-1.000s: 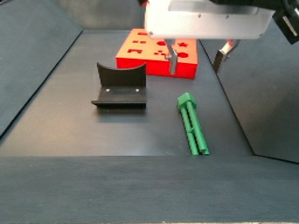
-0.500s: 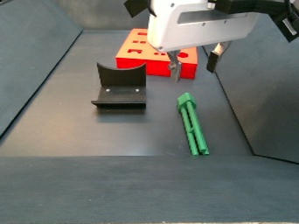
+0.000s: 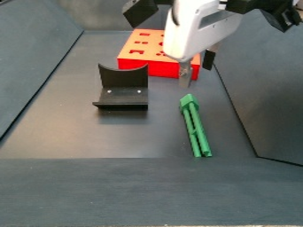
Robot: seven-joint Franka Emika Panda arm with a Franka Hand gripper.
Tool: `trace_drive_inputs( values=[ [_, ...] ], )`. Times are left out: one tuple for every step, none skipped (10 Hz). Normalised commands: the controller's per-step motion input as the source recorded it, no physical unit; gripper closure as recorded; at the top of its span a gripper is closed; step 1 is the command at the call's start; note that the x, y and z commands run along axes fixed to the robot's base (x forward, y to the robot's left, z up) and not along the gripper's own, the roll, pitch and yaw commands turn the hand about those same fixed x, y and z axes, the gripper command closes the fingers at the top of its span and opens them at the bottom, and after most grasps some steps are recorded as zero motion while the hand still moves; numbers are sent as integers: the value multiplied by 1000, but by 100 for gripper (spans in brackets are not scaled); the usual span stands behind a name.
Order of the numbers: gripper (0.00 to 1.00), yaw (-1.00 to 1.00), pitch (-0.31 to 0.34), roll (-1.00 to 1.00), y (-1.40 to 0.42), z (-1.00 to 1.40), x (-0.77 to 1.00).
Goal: Pick up the 3 prong object. Move up. Rotate the 3 prong object. Place the 3 prong object on the fixture. Regrasp the 3 prong object. Move to above the board. Insert the 3 prong object.
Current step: Rotate the 3 prong object.
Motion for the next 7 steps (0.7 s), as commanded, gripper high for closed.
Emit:
trace_drive_inputs(
  values=[
    [0, 1000, -4, 2, 8, -43, 35],
    [0, 1000, -4, 2, 8, -42, 35],
    [0, 1000, -4, 2, 8, -42, 35],
    [0, 1000, -4, 2, 8, -42, 35],
    [0, 1000, -4, 2, 8, -42, 35],
    [0, 1000, -4, 2, 8, -42, 35],
    [0, 1000, -5, 2, 8, -41, 35]
  ],
)
